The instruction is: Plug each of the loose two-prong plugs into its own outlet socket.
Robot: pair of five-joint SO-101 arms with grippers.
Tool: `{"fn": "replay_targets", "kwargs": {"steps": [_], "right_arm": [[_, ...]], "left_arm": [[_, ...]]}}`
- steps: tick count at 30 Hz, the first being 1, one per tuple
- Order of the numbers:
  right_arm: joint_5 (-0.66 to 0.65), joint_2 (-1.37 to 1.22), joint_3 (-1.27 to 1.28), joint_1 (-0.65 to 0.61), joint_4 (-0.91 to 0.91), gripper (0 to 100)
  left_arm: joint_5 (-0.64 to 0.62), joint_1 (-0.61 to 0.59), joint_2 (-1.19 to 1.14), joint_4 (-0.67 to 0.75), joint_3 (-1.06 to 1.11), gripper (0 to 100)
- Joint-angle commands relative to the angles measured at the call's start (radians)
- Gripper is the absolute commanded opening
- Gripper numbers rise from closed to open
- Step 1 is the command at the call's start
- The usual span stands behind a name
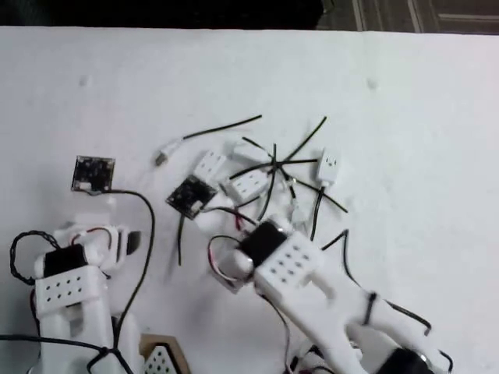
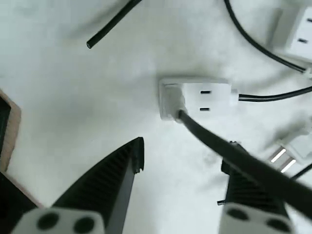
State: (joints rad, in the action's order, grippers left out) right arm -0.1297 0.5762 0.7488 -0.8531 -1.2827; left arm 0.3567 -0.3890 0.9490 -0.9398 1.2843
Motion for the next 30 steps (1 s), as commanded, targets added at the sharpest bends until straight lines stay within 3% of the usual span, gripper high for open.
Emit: {"fn": "replay_targets", "kwargs": {"steps": [1,5,11,14,22,30], "right_arm": [[0.011,0.202,-0.051,0.013,-0.077,25.9],[0.011,0.389,-0.049,0.114,-0.131,25.9],[0.012,0.527,0.040,0.472,-0.107,26.0],[0.012,0.541,0.101,0.570,-0.022,26.0],[0.012,0.544,0.146,0.680,0.030,26.1],[0.012,0.542,0.146,0.694,0.025,25.9]], "left_arm": [[0.011,0.061,0.024,-0.074,-0.051,28],[0.032,0.163,0.024,-0.178,-0.109,28],[-0.031,0.282,0.024,-0.258,-0.166,28],[-0.037,0.355,0.024,-0.327,-0.203,28],[-0.144,0.651,0.024,-0.358,-0.218,28],[-0.210,0.843,0.015,-0.221,-0.213,28]]}}
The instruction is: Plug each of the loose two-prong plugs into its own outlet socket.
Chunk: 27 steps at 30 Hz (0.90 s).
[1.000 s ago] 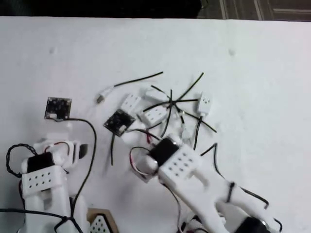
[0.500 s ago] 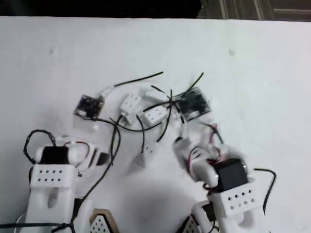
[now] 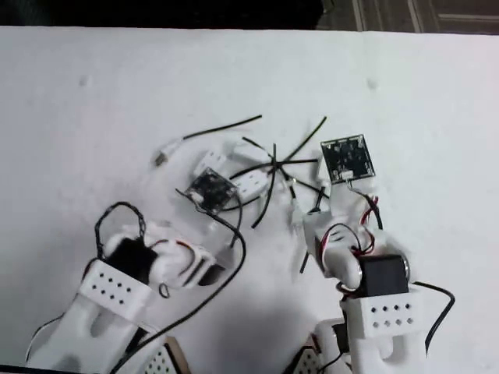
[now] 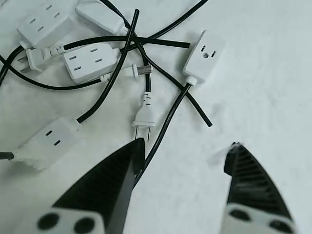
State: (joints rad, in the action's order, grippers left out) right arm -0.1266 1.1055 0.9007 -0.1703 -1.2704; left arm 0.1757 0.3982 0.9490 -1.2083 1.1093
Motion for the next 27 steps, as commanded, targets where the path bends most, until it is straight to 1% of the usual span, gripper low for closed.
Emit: {"fn": "replay_targets", "kwargs": {"steps": [1,3,5,8,10,13,16,19,27], "right_arm": [[0.009,0.013,-0.005,0.012,0.013,25.9],[0.009,0.013,-0.005,0.012,0.013,25.9],[0.009,0.012,-0.005,0.012,0.013,25.9],[0.009,0.012,-0.003,0.008,0.013,25.9],[0.009,0.015,0.006,0.007,0.016,25.9],[0.009,0.019,0.020,0.004,0.016,25.9],[0.008,0.019,0.020,0.004,0.016,25.9],[0.008,0.021,0.020,0.004,0.016,25.9],[0.008,0.021,0.018,0.012,0.016,25.9]], "left_arm": [[-0.037,0.071,0.010,0.061,-0.038,28],[-0.055,0.085,-0.030,0.092,-0.038,30],[-0.075,0.084,-0.119,0.133,-0.044,32],[-0.081,0.085,-0.302,0.207,-0.066,31],[-0.081,0.090,-0.410,0.222,-0.109,30],[-0.081,0.091,-0.542,0.235,-0.186,28],[-0.081,0.093,-0.651,0.296,-0.224,26],[-0.083,0.093,-0.711,0.311,-0.261,22],[-0.075,0.093,-0.723,0.304,-0.272,2]]}}
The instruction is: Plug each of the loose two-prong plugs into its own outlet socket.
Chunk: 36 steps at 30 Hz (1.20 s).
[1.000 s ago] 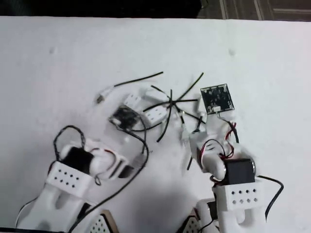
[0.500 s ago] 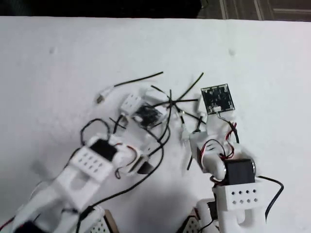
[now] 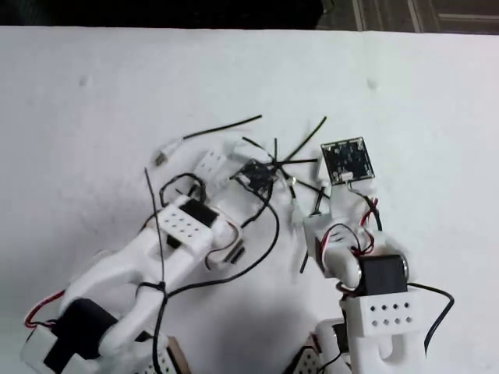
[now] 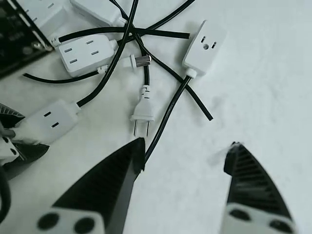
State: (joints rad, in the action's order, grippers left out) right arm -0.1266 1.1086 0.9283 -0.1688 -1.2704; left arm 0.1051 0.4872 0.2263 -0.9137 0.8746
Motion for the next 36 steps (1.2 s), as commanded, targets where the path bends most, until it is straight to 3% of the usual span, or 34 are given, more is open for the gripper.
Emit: {"fn": "replay_targets", "kwargs": {"steps": [1,5,12,17,25,36], "right_arm": [[0.008,0.018,-0.009,0.010,0.016,25.9],[0.008,0.018,-0.009,0.010,0.016,25.9],[0.008,0.018,-0.009,0.008,0.016,25.9],[0.008,0.018,-0.008,0.004,0.016,25.9],[0.008,0.010,-0.008,0.004,0.016,25.9],[0.006,0.010,-0.006,0.002,0.016,26.0]], "left_arm": [[-0.005,-0.002,0.001,-0.008,-0.043,2],[-0.005,-0.059,0.088,-0.084,-0.084,2],[-0.003,-0.268,0.386,-0.190,-0.219,2],[-0.003,-0.381,0.378,-0.178,-0.338,2],[-0.003,-0.464,0.031,-0.106,-0.618,2],[0.026,-0.466,-0.657,-0.138,-1.232,2]]}}
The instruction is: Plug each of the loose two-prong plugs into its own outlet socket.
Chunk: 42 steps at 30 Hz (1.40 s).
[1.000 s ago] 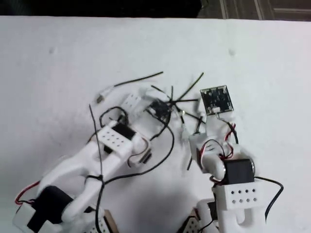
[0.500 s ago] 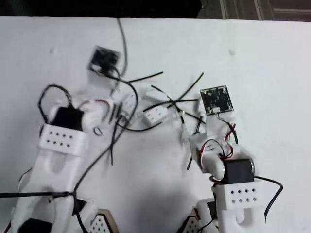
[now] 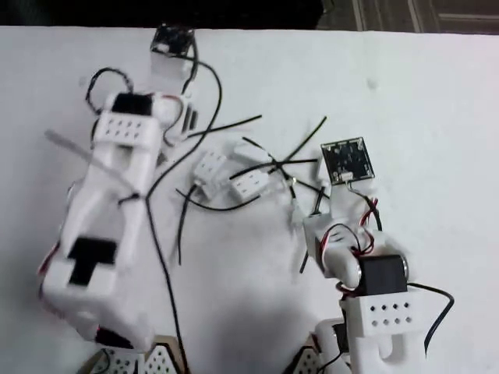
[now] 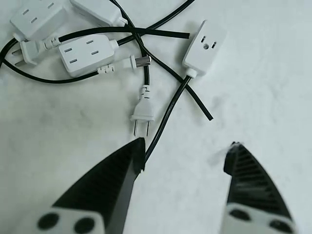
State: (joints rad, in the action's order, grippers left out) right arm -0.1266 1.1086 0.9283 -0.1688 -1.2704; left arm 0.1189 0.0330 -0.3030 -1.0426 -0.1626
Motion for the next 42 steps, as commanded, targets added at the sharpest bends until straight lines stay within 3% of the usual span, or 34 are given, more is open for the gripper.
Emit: {"fn": "replay_targets", "kwargs": {"steps": [1,3,9,17,21,29,36,42], "right_arm": [[0.006,0.010,-0.006,0.002,0.016,26.0],[0.005,0.010,-0.006,0.002,0.016,26.0],[0.002,0.010,-0.005,0.002,0.016,26.0],[0.000,0.010,-0.005,0.002,0.015,26.0],[0.000,0.010,-0.005,0.002,0.013,26.0],[0.000,0.016,0.020,0.002,0.018,26.0],[0.000,0.016,0.021,0.001,0.018,26.0],[-0.002,0.015,0.021,0.001,0.018,26.0]], "left_arm": [[0.012,-0.012,-0.179,-0.029,-0.250,3],[0.012,-0.012,-0.263,-0.089,-0.358,6],[0.011,-0.024,-0.429,-0.311,-0.658,32],[0.092,-0.058,-0.466,-0.629,-1.002,31],[0.149,-0.062,-0.473,-0.746,-1.076,31],[0.336,-0.127,-0.476,-0.624,-0.807,31],[0.388,-0.163,-0.476,-0.339,-0.543,31],[0.407,-0.162,-0.476,-0.187,-0.411,28]]}}
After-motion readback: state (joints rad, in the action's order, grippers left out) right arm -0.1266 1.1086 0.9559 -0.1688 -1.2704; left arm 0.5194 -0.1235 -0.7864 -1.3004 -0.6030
